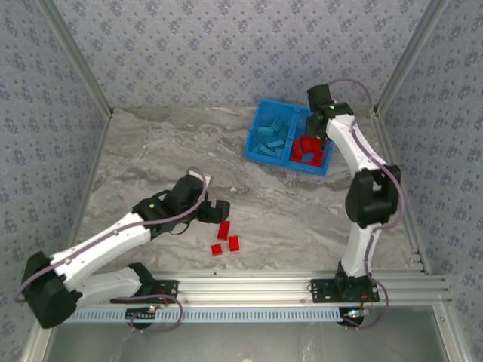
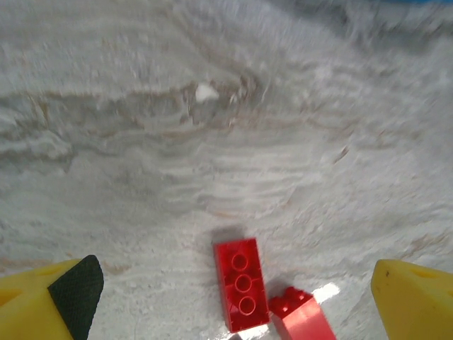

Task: Sort the legos into containers by color

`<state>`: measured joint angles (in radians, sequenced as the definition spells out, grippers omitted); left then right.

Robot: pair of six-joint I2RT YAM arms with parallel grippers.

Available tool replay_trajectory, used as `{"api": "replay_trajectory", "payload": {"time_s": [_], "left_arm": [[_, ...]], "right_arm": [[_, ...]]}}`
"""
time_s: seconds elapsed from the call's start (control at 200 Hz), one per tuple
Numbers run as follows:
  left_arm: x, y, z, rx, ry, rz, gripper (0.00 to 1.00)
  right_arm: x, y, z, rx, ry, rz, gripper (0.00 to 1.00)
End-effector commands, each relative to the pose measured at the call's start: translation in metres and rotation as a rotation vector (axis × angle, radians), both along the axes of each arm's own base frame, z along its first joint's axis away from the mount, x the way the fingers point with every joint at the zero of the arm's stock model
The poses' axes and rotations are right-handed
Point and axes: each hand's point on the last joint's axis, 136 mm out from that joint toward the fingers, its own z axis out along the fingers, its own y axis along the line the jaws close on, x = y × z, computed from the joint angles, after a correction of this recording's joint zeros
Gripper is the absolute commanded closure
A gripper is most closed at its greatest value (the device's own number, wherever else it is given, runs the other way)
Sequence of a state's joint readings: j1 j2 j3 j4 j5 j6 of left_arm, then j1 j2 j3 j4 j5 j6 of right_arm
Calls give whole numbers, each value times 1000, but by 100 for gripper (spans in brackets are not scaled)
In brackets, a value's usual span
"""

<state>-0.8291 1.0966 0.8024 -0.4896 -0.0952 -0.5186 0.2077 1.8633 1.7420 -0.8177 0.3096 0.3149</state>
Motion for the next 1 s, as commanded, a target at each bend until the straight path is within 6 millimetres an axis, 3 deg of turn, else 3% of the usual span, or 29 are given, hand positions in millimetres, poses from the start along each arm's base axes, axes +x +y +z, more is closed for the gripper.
{"api": "replay_trajectory", "payload": {"time_s": [0.0, 0.145, 0.325, 0.39, 0.4, 0.445, 0.675, 0.864, 0.994], "left_arm": [[-3, -11, -12, 49, 71, 5, 1], [-4, -23, -41, 123, 128, 42, 1], [-9, -42, -74, 167, 201, 39, 11], [-12, -45, -85, 205, 226, 36, 17], [-13, -45, -87, 213, 229, 37, 18], [-14, -44, -95, 249, 244, 44, 22], [-14, -37, -119, 354, 261, 99, 49], [-13, -43, -111, 343, 224, 105, 68], [-4, -59, -69, 247, 140, 88, 74]], "right_arm": [[-34, 30, 31, 162, -106, 56, 27], [-86, 46, 44, 227, -159, 106, 11], [-135, 40, 40, 241, -150, 102, 8], [-145, 36, 42, 243, -151, 87, 8], [-149, 34, 33, 238, -131, 83, 7], [-156, 32, 29, 240, -129, 79, 7], [-165, 31, 45, 265, -186, 88, 7], [-166, 35, 53, 275, -194, 104, 6], [-170, 38, 65, 290, -218, 118, 7]]}}
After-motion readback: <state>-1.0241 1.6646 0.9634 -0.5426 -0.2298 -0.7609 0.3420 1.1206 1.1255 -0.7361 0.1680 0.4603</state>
